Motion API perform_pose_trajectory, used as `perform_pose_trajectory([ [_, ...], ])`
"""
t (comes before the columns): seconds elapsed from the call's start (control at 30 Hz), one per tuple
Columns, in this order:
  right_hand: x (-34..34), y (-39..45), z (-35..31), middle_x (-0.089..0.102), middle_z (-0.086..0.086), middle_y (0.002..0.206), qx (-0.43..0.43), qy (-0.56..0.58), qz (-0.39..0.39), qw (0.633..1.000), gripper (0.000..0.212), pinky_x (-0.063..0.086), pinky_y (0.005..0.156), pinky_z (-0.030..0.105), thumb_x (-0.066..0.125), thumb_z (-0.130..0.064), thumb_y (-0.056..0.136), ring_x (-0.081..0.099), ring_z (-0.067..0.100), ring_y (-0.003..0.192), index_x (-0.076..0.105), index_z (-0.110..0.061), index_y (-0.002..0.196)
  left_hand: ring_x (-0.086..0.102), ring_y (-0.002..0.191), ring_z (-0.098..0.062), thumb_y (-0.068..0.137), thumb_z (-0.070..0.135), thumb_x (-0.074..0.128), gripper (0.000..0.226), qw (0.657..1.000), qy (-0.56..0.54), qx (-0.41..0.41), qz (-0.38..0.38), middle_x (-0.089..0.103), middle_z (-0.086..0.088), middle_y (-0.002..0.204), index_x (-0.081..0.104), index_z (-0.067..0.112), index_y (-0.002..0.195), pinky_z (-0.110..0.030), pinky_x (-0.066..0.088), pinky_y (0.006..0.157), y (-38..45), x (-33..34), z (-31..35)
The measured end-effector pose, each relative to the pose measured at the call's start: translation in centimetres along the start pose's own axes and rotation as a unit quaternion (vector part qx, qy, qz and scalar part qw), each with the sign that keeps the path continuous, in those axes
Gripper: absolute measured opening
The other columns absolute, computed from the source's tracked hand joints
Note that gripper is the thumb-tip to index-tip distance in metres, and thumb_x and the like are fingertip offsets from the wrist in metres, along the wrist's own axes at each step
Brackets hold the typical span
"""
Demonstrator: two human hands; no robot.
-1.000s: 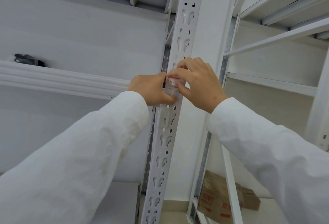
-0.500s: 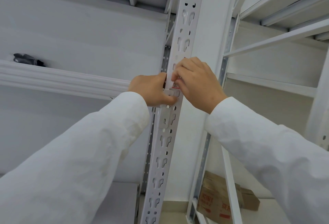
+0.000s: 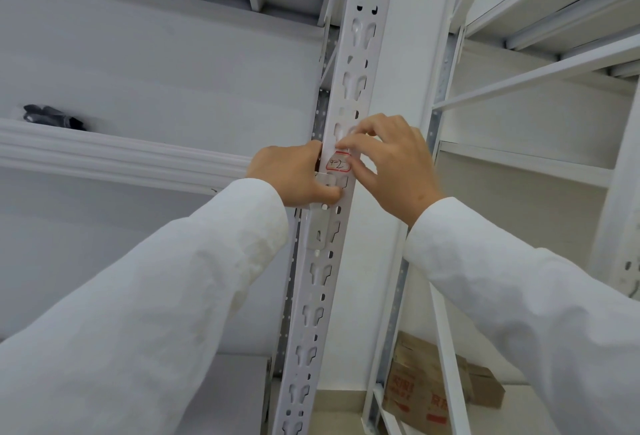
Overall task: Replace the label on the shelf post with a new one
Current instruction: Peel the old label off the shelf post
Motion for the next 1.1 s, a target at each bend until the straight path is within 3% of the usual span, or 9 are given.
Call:
perform_pose_trajectory([
  [0.17,-0.3,0.0,-0.2,0.063,0.002,0.09,-0.007,0.004,0.014,1.0,0.01,0.035,0.069,0.03,0.06,-0.019,0.082,0.055,0.025,0.083,0.07,-0.02,0.085,0.058,0.076,-0.025,0.073,0.056,0.056,0.046,1.0,0.003,0.0,0.005,0.058,0.005,0.074,0.045,0.017,0.092,-0.03,0.037,0.065,0.2,0.0,0.0],
  [0.33,-0.2,0.7,-0.4,0.06,0.003,0.089,0.016,0.026,-0.005,1.0,0.004,0.033,0.069,0.029,0.064,-0.018,0.08,0.053,0.025,0.085,0.067,-0.017,0.077,0.058,0.076,-0.025,0.073,0.058,0.056,0.047,1.0,0.008,0.003,0.004,0.062,0.004,0.079,0.046,0.017,0.094,-0.03,0.037,0.065,0.2,0.1,-0.2],
  [0.47,0.1,1.1,-0.4,0.059,0.004,0.093,0.021,0.014,-0.012,1.0,0.004,0.03,0.072,0.028,0.063,-0.015,0.078,0.051,0.024,0.086,0.065,-0.015,0.075,0.054,0.073,-0.024,0.074,0.056,0.056,0.043,1.0,0.007,0.001,-0.003,0.055,0.007,0.071,0.042,0.018,0.089,-0.029,0.034,0.065,0.1,0.1,0.0],
  [0.7,0.4,0.2,-0.4,0.06,0.003,0.092,-0.019,-0.022,-0.004,1.0,0.006,0.033,0.076,0.03,0.055,-0.014,0.083,0.051,0.024,0.084,0.061,-0.015,0.082,0.06,0.077,-0.024,0.073,0.058,0.057,0.048,1.0,0.005,0.006,-0.005,0.064,0.004,0.083,0.047,0.018,0.098,-0.03,0.039,0.066,0.2,0.2,0.1],
  [0.87,-0.7,0.0,0.9,0.06,0.002,0.091,0.029,0.012,0.034,0.999,0.009,0.023,0.071,0.023,0.058,-0.016,0.086,0.048,0.021,0.084,0.064,-0.016,0.093,0.06,0.078,-0.024,0.073,0.058,0.057,0.047,1.0,0.0,0.006,0.001,0.064,0.004,0.084,0.048,0.018,0.097,-0.03,0.04,0.066,0.4,0.0,0.1],
  [1.1,-0.5,0.0,0.1,0.063,0.003,0.092,-0.051,-0.027,0.043,0.997,0.012,0.032,0.076,0.031,0.058,-0.021,0.086,0.053,0.024,0.088,0.069,-0.02,0.09,0.056,0.075,-0.024,0.074,0.056,0.057,0.043,1.0,0.001,0.0,-0.005,0.055,0.008,0.073,0.043,0.02,0.09,-0.029,0.036,0.066,0.1,0.2,0.0],
])
Point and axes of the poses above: each hand's wrist, its own y-axis towards the middle knuckle, its own x-axis out of the palm, z = x × y, the point moved 8 cm from there along y, towards the middle knuckle
